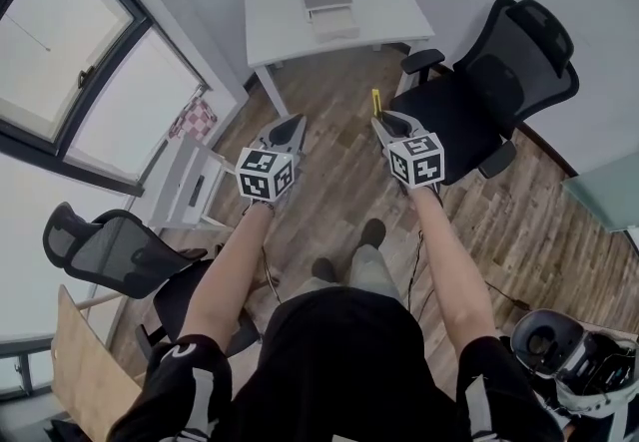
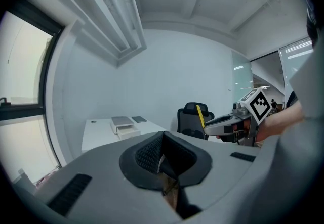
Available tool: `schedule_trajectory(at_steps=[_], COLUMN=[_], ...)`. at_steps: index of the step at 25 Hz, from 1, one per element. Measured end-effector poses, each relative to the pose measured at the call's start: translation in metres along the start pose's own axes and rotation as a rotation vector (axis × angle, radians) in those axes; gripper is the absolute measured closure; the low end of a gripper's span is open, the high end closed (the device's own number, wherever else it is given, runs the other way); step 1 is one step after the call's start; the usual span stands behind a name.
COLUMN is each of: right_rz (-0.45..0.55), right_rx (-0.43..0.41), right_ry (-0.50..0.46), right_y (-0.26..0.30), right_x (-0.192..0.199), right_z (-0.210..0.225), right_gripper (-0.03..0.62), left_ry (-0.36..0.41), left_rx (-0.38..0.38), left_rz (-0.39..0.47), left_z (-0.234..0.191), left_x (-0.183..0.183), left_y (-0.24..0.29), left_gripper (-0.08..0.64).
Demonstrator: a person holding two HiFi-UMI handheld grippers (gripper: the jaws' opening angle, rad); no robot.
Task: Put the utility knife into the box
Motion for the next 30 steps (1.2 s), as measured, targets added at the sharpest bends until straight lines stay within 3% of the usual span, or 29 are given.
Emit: schedule_trajectory(at_steps=[15, 30], right_rz=[-0.008, -0.021], right_rx=[-0.081, -0.166], right_ry=[-0.022, -0.043], right_y=[0.069, 0.112], right_x=[-0.038, -0.051], right_z=[0.135, 0.18], right_gripper=[0.515, 0.514], left_ry=[-0.015, -0.03], left_rx=[-0.079, -0.159], left_rz=[0.009, 0.022], left_z=[-0.016, -0.032], left_x=[-0.037, -0.051], left_y=[0.136, 0.181], left_gripper=[0.534, 0.534])
Point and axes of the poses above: the fingertips, and each gripper's own axes: y forward along the fingers, z to its right, x out of its underside, the point moved 4 cm from there along -y, backward along the fingers, and after that the axes turned 5 degrees about -x, right-handed, at the moved point
